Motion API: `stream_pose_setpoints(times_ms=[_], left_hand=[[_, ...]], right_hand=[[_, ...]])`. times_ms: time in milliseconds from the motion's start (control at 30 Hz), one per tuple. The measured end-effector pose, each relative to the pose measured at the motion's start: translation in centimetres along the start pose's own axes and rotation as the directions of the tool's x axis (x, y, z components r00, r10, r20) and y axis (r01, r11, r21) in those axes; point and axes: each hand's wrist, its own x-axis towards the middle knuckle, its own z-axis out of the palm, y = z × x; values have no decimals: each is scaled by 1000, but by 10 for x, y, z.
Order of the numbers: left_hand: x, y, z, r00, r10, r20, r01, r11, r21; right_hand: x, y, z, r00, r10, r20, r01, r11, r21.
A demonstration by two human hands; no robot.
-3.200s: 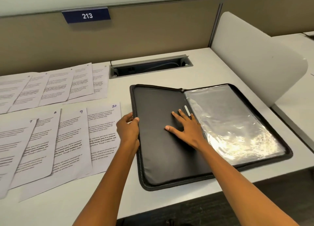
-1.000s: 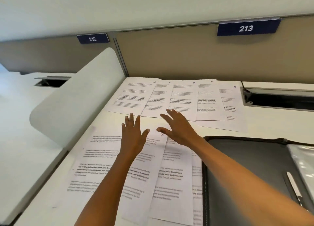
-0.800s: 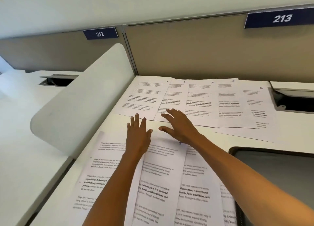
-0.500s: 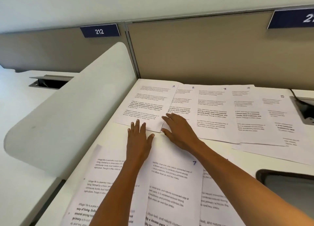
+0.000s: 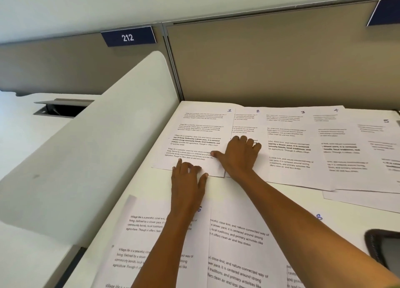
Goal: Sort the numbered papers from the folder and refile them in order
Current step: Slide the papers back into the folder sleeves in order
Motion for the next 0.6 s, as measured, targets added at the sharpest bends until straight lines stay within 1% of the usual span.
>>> stream_pose_setpoints(times_ms=[67, 167, 267, 333, 400, 500, 567, 600], left_hand=[[1, -3, 3, 999, 27, -19, -27, 1000, -13], [3, -5, 6, 998, 54, -26, -54, 998, -16], [5, -3, 6, 996, 74, -49, -75, 997, -12], [6, -3, 5, 996, 65, -68, -65, 998, -4], [6, -6, 3, 998, 42, -52, -42, 999, 6], [4, -7, 2, 998, 46, -43, -46, 999, 10], [2, -3, 0, 998, 21, -53, -23, 999, -29], [1, -1, -1, 998, 6, -69, -10, 998, -56]], right_hand=[[1, -2, -2, 999, 35, 26, -35, 999, 18], [6, -5, -6, 989, 120, 86, -130, 984, 122], [9, -6, -7, 976, 175, 130, -198, 961, 192], [10, -4, -6, 968, 201, 152, -234, 941, 244], [12, -2, -5, 961, 224, 165, -266, 910, 317], [13, 1, -7, 968, 209, 138, -251, 809, 531], [10, 3, -13, 976, 198, 91, -207, 712, 671], [8, 4, -18, 976, 206, 65, -190, 676, 712]])
